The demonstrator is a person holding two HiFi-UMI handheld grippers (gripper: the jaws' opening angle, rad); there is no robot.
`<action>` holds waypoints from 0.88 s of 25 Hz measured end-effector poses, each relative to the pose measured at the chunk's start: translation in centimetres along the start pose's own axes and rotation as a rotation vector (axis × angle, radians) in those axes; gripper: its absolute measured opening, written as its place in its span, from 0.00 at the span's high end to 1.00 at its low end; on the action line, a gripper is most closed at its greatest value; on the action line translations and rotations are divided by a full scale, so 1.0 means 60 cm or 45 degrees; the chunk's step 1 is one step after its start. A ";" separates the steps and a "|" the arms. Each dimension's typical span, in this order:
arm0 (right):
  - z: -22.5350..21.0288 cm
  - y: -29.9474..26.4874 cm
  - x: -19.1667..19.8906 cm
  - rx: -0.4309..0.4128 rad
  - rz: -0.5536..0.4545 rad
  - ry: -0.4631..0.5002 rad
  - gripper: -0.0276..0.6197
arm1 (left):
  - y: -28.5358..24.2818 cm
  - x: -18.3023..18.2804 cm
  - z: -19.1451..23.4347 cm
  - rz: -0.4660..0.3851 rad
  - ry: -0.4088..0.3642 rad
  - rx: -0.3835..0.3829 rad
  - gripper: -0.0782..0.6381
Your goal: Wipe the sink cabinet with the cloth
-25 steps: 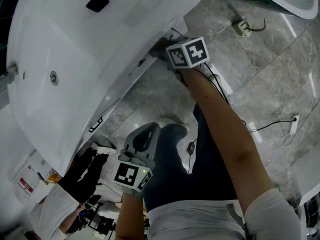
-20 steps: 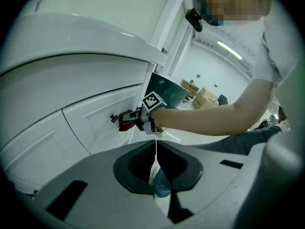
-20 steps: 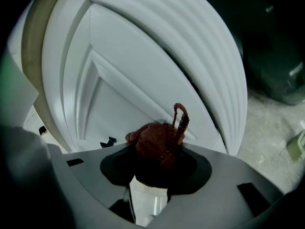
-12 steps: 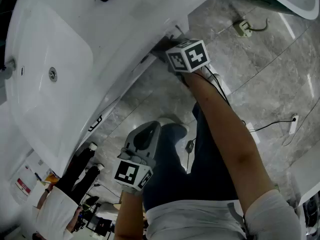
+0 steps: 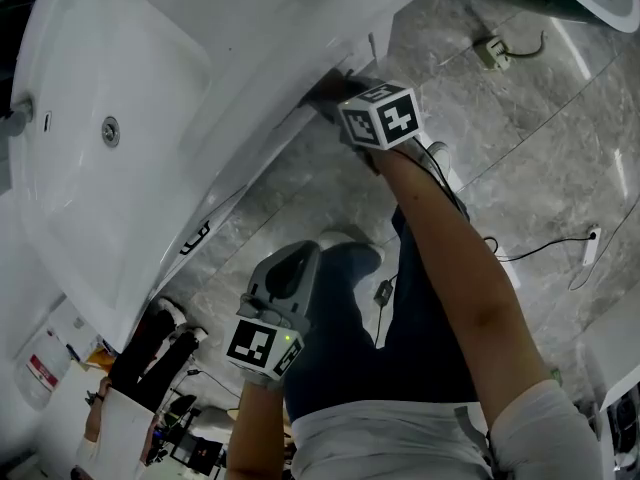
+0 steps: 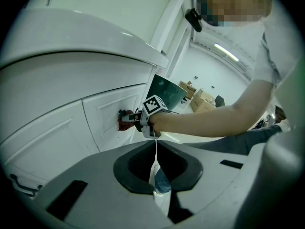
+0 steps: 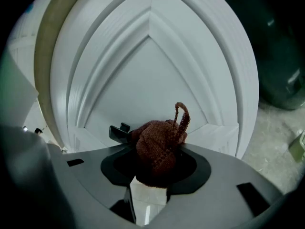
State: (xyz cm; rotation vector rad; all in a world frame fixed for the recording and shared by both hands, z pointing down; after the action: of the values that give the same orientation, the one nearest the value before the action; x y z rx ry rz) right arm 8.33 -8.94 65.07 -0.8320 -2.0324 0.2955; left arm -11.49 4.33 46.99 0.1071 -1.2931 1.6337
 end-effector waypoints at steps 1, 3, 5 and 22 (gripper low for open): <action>0.003 -0.002 0.001 0.002 -0.003 0.010 0.70 | 0.004 0.005 0.004 0.001 0.001 -0.001 0.86; 0.016 -0.008 0.006 -0.002 -0.003 0.021 0.70 | 0.011 0.014 0.012 0.003 -0.001 0.001 0.86; 0.032 -0.016 0.014 -0.009 0.001 0.031 0.70 | 0.015 0.020 0.018 -0.001 -0.005 0.006 0.86; 0.139 -0.038 0.027 -0.005 -0.019 0.029 0.70 | 0.078 0.059 0.053 0.001 -0.010 0.040 0.86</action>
State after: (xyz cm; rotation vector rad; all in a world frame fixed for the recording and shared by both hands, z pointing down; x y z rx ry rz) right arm -0.07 -8.74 62.49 -0.8189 -2.0176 0.2730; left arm -18.14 4.50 47.24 0.1327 -1.2735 1.6561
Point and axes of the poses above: the fingertips, and each gripper's own axes: y backward along the fingers, z to its left, x out of its underside, the point moved 6 cm from there along y, backward along the fingers, and after that the axes turned 6 degrees about y, right-handed, at the moved point
